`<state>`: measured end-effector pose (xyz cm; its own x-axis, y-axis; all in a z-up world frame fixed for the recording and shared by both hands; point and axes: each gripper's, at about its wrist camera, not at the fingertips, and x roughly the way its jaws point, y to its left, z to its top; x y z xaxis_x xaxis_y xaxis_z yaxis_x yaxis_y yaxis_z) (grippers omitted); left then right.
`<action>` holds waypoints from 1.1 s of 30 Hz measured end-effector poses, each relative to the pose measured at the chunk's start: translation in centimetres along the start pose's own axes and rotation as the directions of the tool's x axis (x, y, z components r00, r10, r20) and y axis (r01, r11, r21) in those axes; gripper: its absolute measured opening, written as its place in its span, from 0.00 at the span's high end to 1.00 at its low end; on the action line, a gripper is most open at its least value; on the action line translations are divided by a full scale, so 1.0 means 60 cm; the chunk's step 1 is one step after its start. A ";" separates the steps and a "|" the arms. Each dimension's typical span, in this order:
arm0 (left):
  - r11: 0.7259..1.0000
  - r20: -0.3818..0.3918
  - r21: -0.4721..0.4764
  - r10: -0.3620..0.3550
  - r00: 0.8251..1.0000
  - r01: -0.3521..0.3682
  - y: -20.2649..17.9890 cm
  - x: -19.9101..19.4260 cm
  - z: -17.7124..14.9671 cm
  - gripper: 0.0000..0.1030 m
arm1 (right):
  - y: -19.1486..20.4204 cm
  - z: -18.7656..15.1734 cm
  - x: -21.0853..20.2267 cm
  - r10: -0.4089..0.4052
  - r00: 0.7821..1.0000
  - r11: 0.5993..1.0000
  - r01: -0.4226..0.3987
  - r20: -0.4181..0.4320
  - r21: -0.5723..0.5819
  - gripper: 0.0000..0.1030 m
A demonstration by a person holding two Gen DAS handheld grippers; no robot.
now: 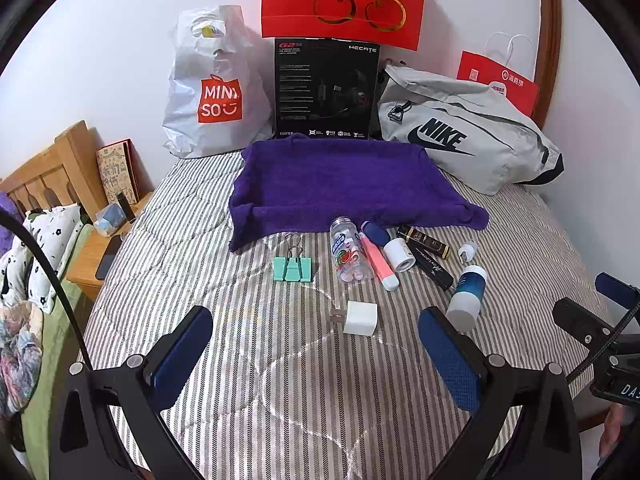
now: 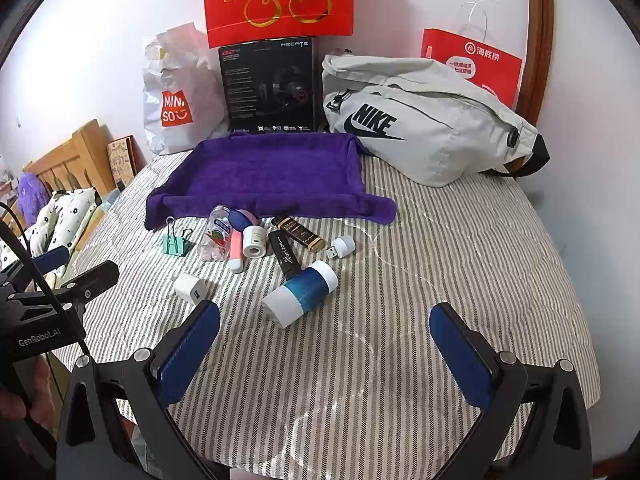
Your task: Organize rigid objects
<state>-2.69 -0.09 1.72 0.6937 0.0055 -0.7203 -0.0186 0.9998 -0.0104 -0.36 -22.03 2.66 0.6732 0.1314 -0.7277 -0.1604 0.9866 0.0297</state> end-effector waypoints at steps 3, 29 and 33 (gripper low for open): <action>1.000 -0.001 0.001 -0.004 1.000 0.004 0.003 0.000 0.002 0.00 | -0.001 0.000 -0.001 0.000 1.000 1.000 0.000 0.002 0.001 0.00; 1.000 -0.023 -0.010 -0.004 1.000 0.004 0.016 0.034 0.003 0.00 | -0.017 -0.002 0.034 -0.010 1.000 1.000 0.010 -0.017 -0.005 0.00; 0.999 -0.042 -0.032 -0.003 0.999 0.002 0.032 0.065 0.004 0.00 | -0.028 -0.009 0.063 -0.016 0.999 1.000 0.016 -0.038 -0.008 0.00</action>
<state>0.18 1.87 -0.96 0.6629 0.0016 -0.7487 -0.0403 0.9986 -0.0336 2.10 -23.25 -0.51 0.6475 0.1118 -0.7538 -0.1559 0.9877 0.0125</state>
